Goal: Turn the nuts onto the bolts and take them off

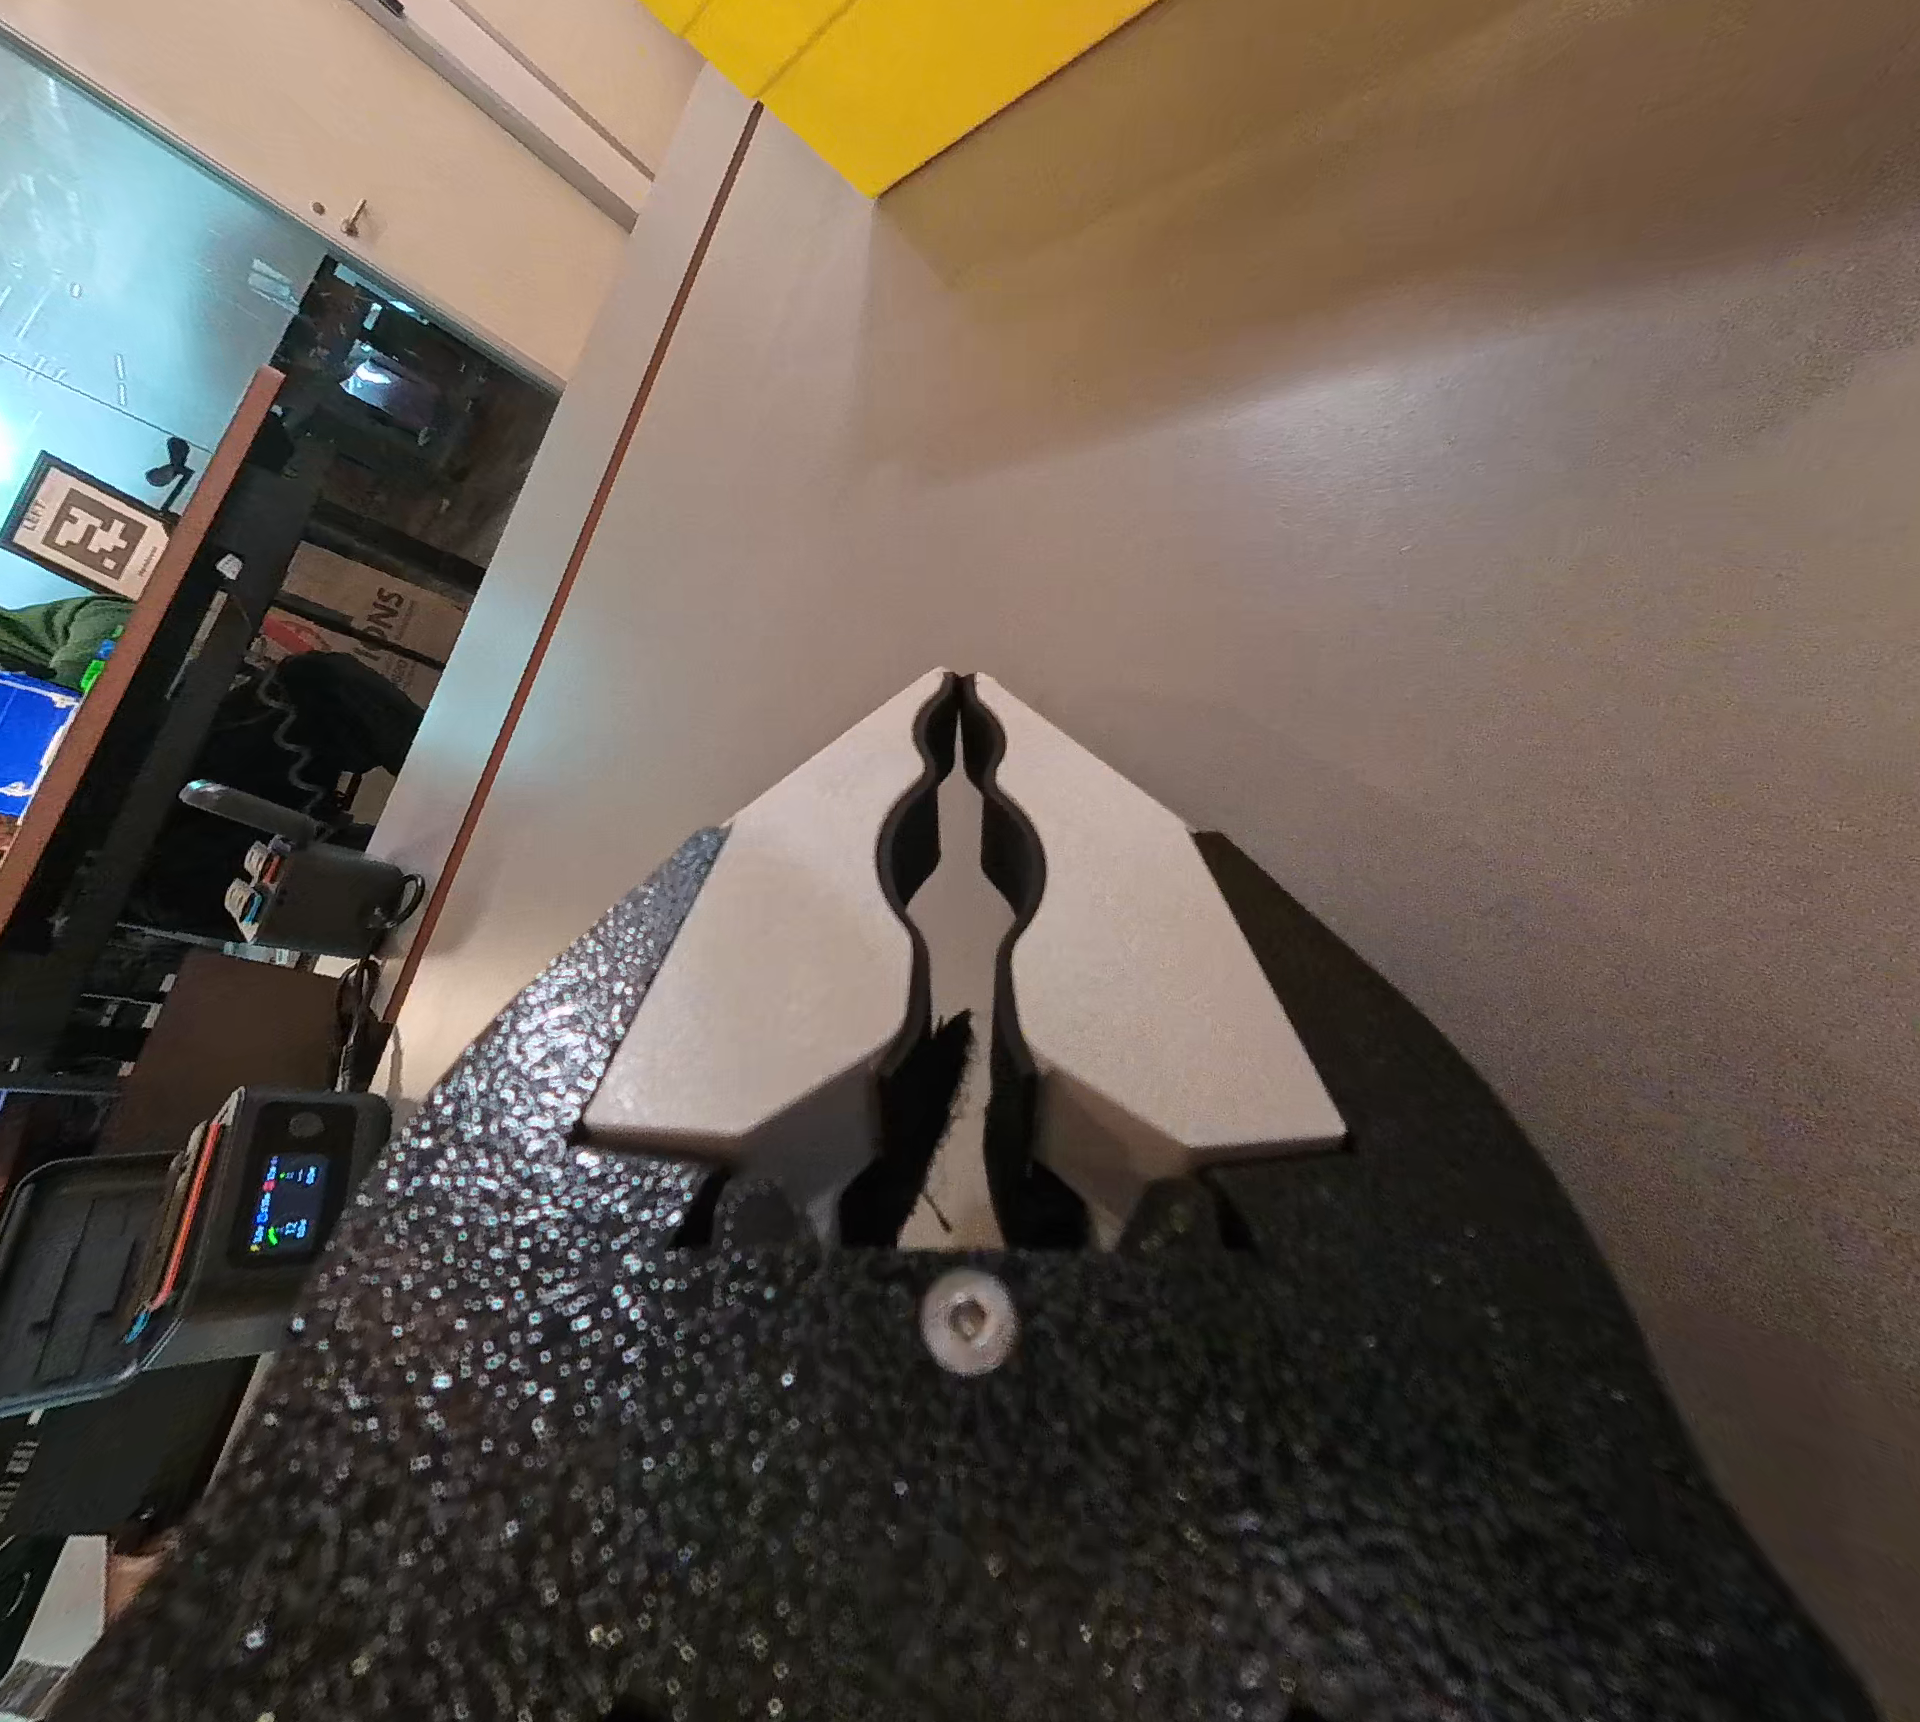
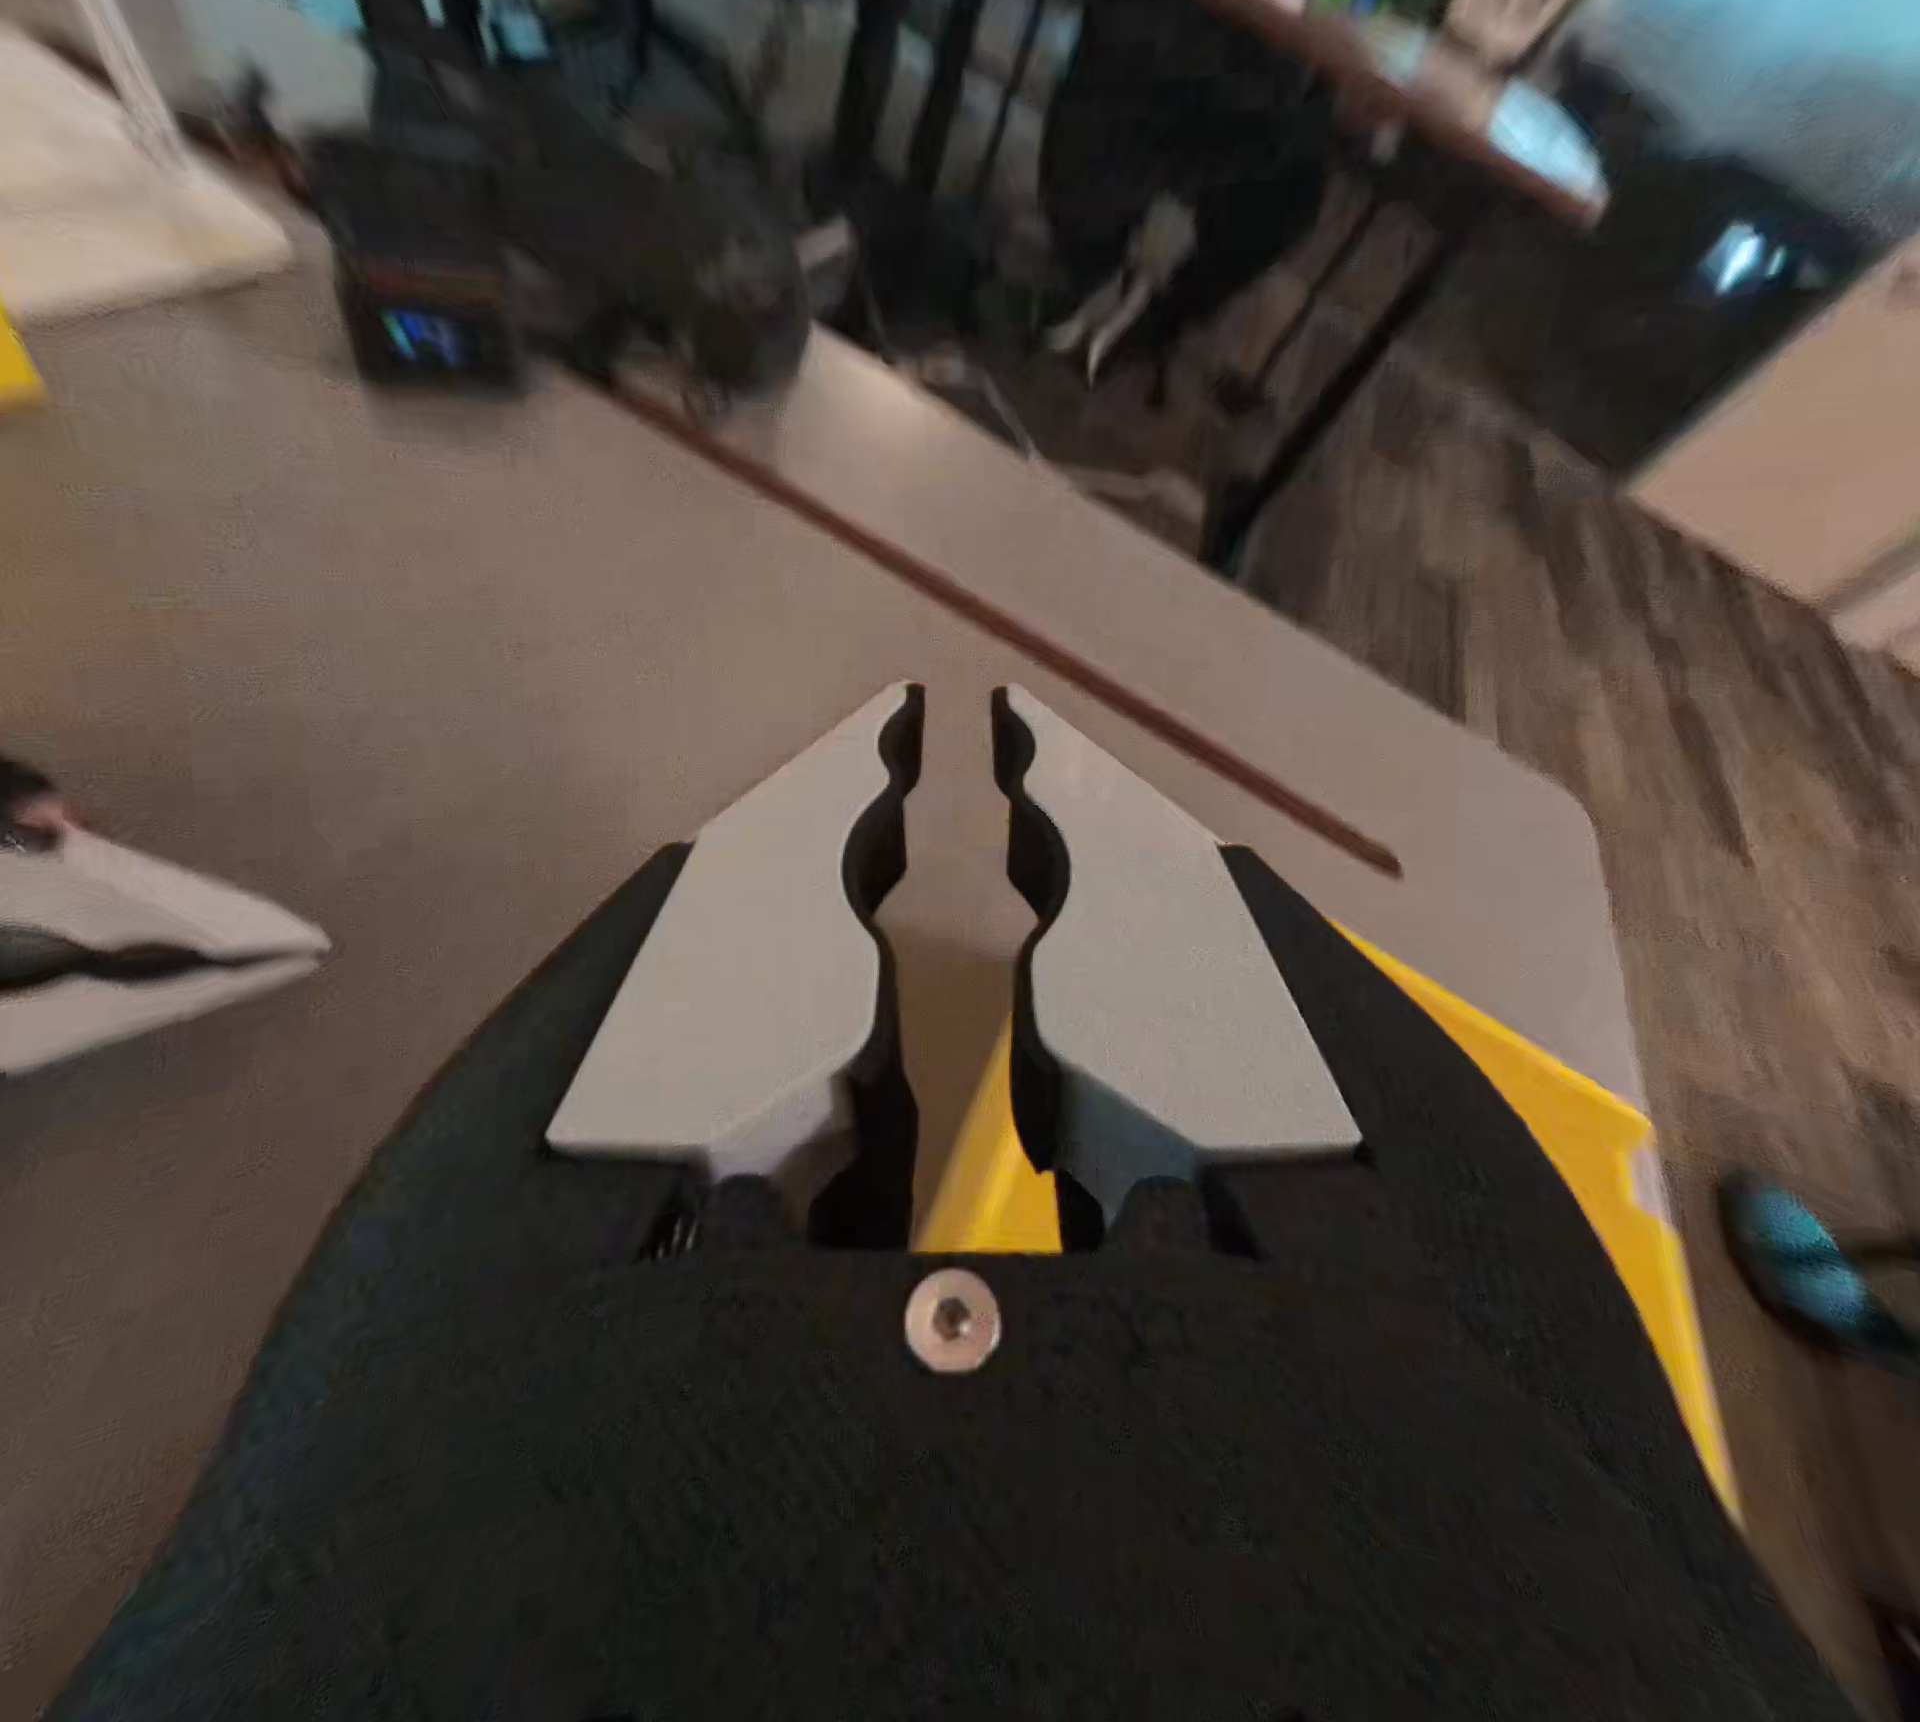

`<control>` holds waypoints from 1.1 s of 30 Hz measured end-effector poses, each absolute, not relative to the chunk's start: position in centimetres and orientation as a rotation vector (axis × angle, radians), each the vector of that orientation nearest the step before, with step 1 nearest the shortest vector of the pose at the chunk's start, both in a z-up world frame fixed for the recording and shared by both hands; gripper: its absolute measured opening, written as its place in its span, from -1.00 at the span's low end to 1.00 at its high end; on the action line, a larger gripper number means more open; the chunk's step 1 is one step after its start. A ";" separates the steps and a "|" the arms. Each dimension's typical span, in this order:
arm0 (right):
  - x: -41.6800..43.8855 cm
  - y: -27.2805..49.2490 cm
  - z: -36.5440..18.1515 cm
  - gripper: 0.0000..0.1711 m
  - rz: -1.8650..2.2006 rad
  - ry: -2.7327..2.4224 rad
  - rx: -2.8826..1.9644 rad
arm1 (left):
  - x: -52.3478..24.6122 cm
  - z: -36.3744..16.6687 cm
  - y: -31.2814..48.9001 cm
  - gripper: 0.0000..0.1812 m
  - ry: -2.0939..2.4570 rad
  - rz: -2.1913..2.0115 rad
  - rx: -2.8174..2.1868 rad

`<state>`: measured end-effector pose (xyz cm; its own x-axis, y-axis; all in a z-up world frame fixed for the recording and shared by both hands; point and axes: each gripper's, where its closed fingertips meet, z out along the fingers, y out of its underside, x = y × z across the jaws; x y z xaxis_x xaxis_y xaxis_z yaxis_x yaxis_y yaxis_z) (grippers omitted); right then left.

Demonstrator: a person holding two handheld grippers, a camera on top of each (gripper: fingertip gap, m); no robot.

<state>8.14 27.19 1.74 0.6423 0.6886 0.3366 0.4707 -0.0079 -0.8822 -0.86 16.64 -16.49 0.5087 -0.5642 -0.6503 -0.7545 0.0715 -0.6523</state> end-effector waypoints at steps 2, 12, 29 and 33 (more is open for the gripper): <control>5.5 25.4 3.1 -0.88 0.350 -0.808 -1.408 | -0.9 -16.5 16.6 -1.00 1.156 0.204 -1.604; 4.3 24.6 -4.4 -1.00 0.268 -0.660 -1.096 | -1.0 -16.5 16.6 -1.00 1.153 0.192 -1.614; 3.4 25.2 -5.8 -1.00 0.292 -0.719 -1.139 | -2.4 -7.0 14.0 -0.20 0.735 -0.063 -1.509; 3.1 25.2 -6.0 -1.00 0.310 -0.728 -1.145 | -6.2 0.0 9.6 -0.07 0.534 -0.121 -1.458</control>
